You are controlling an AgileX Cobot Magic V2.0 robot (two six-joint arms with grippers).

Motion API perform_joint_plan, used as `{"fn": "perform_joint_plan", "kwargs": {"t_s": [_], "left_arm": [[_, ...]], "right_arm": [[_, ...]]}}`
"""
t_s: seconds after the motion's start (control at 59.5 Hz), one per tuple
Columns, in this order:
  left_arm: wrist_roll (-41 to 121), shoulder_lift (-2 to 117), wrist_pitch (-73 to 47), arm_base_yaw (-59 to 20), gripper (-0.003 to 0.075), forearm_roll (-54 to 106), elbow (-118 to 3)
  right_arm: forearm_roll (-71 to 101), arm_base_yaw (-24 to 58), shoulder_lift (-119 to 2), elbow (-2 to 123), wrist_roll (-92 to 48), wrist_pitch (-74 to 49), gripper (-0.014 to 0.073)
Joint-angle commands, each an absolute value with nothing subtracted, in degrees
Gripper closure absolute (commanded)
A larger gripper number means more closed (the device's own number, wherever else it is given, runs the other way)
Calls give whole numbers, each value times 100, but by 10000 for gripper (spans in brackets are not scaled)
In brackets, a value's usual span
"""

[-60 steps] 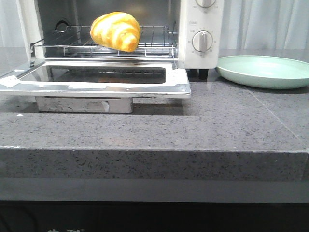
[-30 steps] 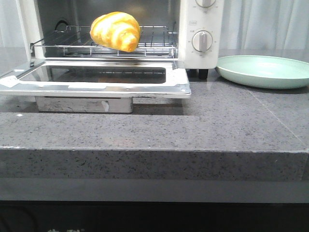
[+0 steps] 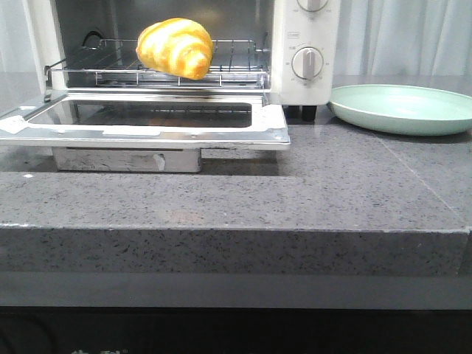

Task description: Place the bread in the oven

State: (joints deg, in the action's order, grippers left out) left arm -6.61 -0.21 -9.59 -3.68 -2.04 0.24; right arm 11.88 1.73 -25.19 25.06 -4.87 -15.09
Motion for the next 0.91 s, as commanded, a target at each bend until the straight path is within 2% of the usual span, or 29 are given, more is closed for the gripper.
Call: {"fn": "perform_joint_plan", "kwargs": {"t_s": [0.0, 0.168, 0.487, 0.89], "left_arm": [[-716, -132, -454, -358, 741, -157, 63], [-716, -122, -454, -358, 741, -157, 63], [-716, -122, -454, -358, 741, -157, 63], [-716, -122, -447, -358, 741, -157, 63]], "right_arm": [[763, 132, -2378, 2464, -56, -855, 660], [425, 132, -1723, 1578, -46, -345, 660], [431, 132, 193, 13, -46, -419, 660], [431, 126, 156, -121, -46, -717, 660]]}}
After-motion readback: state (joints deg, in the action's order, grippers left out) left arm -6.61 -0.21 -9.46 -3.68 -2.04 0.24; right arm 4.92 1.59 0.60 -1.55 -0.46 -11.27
